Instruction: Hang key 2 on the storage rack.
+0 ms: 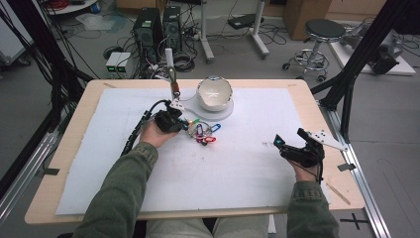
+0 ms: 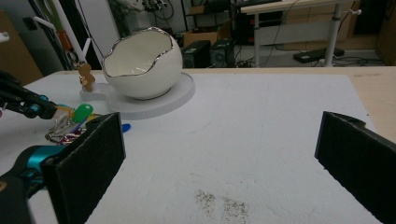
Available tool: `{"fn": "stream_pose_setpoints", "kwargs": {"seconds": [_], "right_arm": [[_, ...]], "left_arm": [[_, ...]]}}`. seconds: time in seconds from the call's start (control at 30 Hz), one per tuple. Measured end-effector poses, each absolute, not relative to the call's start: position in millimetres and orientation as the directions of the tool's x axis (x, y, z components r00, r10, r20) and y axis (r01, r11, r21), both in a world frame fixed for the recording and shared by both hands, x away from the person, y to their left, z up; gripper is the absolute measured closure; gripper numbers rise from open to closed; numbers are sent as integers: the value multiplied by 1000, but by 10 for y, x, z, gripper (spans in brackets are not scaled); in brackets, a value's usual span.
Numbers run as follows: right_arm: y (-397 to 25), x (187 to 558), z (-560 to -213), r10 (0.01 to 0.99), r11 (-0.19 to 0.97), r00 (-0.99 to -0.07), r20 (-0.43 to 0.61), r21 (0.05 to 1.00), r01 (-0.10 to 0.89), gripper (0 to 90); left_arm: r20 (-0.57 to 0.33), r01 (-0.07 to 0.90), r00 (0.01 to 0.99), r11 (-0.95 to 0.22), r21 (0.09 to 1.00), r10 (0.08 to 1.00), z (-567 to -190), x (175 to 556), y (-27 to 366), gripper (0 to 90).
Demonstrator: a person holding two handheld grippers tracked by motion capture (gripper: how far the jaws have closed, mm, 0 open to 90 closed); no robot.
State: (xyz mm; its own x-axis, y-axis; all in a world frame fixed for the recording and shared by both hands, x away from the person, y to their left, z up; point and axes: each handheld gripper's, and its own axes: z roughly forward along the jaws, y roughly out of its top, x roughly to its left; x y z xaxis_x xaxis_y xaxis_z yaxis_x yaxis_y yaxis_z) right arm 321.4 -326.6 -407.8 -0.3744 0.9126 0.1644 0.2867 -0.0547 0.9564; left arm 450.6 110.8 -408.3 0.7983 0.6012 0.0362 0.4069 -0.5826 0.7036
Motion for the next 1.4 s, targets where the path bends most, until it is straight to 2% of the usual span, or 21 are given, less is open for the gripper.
{"fn": "stream_pose_setpoints", "kwargs": {"seconds": [0.43,0.6,0.9,1.4], "right_arm": [[-3280,3200,-4074,919,-62,-359,166,957,282,8],[-3282,3200,-4077,919,-64,-358,168,957,283,8],[-3283,3202,-4080,919,-65,-356,168,956,285,8],[-3280,3202,-4082,919,-66,-355,169,956,285,8]], "left_arm": [[11,387,764,-472,792,645,-3809,4432,1276,876],[-23,370,750,-391,843,661,-3677,4401,1367,876],[-73,366,735,-303,880,674,-3530,4369,1524,877],[-42,304,699,-243,921,714,-3146,4256,1835,877]]}}
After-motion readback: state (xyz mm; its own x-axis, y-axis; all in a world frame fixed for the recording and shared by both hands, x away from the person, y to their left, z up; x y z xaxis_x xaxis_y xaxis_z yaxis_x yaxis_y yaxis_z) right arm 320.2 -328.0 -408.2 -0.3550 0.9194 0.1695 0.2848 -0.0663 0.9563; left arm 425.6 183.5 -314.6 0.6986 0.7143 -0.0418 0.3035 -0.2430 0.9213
